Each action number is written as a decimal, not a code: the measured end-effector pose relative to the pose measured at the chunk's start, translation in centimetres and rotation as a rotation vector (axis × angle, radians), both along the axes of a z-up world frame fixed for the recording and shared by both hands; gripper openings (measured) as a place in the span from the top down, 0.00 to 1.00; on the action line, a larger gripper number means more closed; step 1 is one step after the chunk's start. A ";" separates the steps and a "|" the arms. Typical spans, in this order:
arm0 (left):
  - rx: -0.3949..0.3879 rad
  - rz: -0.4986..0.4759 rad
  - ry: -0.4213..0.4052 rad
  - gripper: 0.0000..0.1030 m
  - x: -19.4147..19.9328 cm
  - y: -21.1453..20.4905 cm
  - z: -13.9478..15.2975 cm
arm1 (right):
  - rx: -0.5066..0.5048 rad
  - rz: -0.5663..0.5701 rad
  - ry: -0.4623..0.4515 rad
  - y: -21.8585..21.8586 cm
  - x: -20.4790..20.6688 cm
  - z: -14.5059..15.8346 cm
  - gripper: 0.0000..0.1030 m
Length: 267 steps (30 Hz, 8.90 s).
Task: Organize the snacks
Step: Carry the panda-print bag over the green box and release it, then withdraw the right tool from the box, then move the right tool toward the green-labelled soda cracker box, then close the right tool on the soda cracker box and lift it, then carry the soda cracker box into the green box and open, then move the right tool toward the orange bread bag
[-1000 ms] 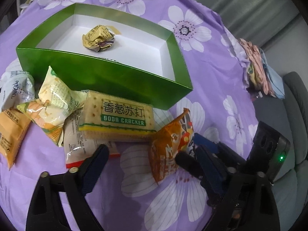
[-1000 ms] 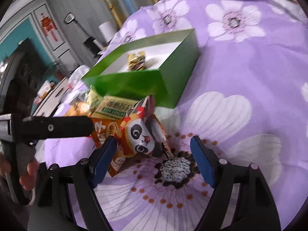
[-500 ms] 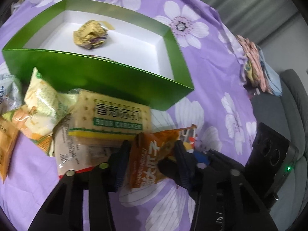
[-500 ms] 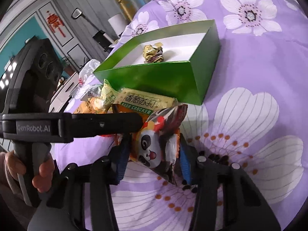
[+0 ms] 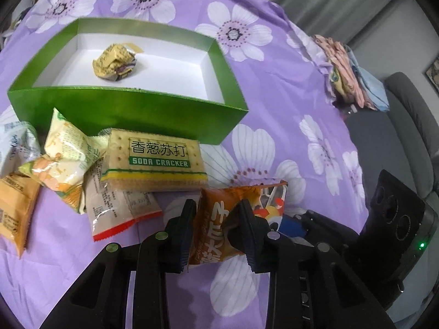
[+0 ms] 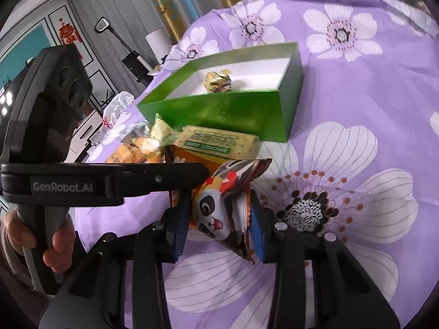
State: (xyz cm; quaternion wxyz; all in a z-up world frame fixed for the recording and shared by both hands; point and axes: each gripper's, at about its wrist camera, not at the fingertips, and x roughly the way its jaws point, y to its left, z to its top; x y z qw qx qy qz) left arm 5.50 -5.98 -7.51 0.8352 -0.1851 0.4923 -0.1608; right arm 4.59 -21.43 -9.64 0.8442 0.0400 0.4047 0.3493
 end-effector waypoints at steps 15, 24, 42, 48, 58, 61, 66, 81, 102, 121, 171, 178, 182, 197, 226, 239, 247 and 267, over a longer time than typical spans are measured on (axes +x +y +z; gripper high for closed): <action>-0.020 0.044 -0.160 0.69 2.7 4.5 6.8 | -0.015 0.027 -0.197 4.3 2.4 7.1 0.63; -0.002 0.076 -0.169 0.69 7.7 7.3 6.6 | -0.002 0.028 -0.211 7.2 7.8 7.7 0.63; 0.014 0.155 -0.072 0.24 11.7 9.1 2.7 | -0.038 -0.101 -0.106 8.9 12.9 3.8 0.29; 0.054 0.165 -0.092 0.23 10.0 9.8 3.3 | -0.035 -0.134 -0.117 6.8 11.4 4.5 0.29; 0.235 0.177 -0.148 0.21 5.2 8.9 4.6 | -0.046 -0.165 -0.113 3.9 5.7 4.5 0.27; 0.280 0.163 -0.171 0.21 3.5 8.1 5.1 | -0.067 -0.173 -0.107 3.7 4.1 4.6 0.23; 0.321 0.156 -0.206 0.12 0.8 7.0 5.6 | -0.100 -0.169 -0.129 3.7 1.2 5.1 0.21; 0.390 0.177 -0.292 0.10 -5.1 5.4 8.3 | -0.108 -0.152 -0.237 4.1 -4.4 8.3 0.10; 0.419 0.205 -0.325 0.10 -7.7 4.8 9.2 | -0.104 -0.114 -0.242 5.3 -6.1 8.5 0.10; 0.314 0.160 -0.179 0.10 -4.4 5.5 3.7 | -0.121 -0.123 -0.122 5.4 -2.8 3.8 0.10; 0.069 0.031 0.006 0.43 4.6 4.4 -3.3 | -0.132 -0.010 0.038 5.4 5.9 -3.1 0.45; 0.085 0.027 0.006 0.43 4.4 4.4 -3.1 | -0.133 -0.017 0.021 5.2 5.1 -2.8 0.52; 0.090 0.014 -0.002 0.43 3.5 4.0 -2.5 | -0.124 -0.035 0.008 4.9 4.0 -2.3 0.52; 0.056 -0.015 -0.119 0.43 1.0 3.4 2.6 | -0.112 -0.094 -0.127 3.5 0.5 3.5 0.52; 0.019 0.121 -0.064 0.42 10.9 10.0 1.4 | -0.111 -0.071 -0.117 9.9 11.5 2.8 0.51; 0.055 0.185 -0.101 0.24 6.3 13.6 3.9 | -0.064 -0.117 -0.133 6.0 7.3 4.1 0.39; 0.053 0.250 -0.092 0.24 2.0 16.3 4.2 | -0.068 -0.113 -0.112 4.8 3.1 3.7 0.38; 0.030 0.336 -0.011 0.24 -4.8 19.1 1.7 | -0.083 -0.011 -0.090 7.4 -2.4 3.8 0.38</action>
